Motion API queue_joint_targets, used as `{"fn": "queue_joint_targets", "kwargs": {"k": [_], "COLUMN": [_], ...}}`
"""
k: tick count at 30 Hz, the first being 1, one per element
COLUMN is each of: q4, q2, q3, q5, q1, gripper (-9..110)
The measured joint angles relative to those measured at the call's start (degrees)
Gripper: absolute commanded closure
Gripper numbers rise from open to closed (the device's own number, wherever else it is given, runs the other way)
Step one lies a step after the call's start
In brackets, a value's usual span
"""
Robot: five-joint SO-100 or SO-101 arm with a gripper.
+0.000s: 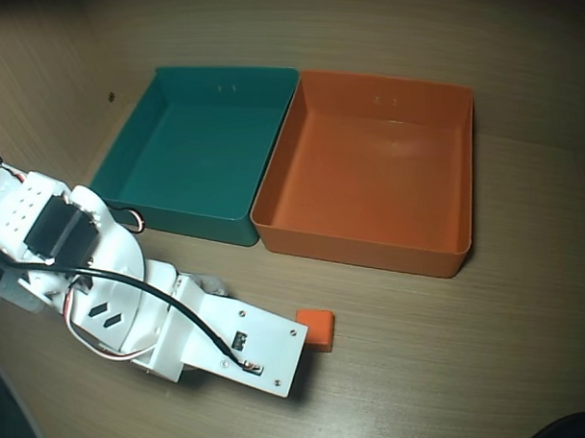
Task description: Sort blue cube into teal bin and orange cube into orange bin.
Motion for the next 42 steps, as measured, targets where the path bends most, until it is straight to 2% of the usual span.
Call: {"fn": "queue_joint_targets", "kwargs": {"k": [12,20,29,33,42], "q4": [-0.1,-7.5,-8.0,-8.9,-8.9], "q2": [-7.0,-10.2,-11.2,-11.2,-11.2], "q3": [-0.3,-1.8,-1.8,-1.6,1.3], "q5": [-0.4,-0.2,0.0,0.0,0.0], "q1": [-2.9,-4.1,-3.7,-3.8,-3.8], "gripper": [58,58,58,69,106]}}
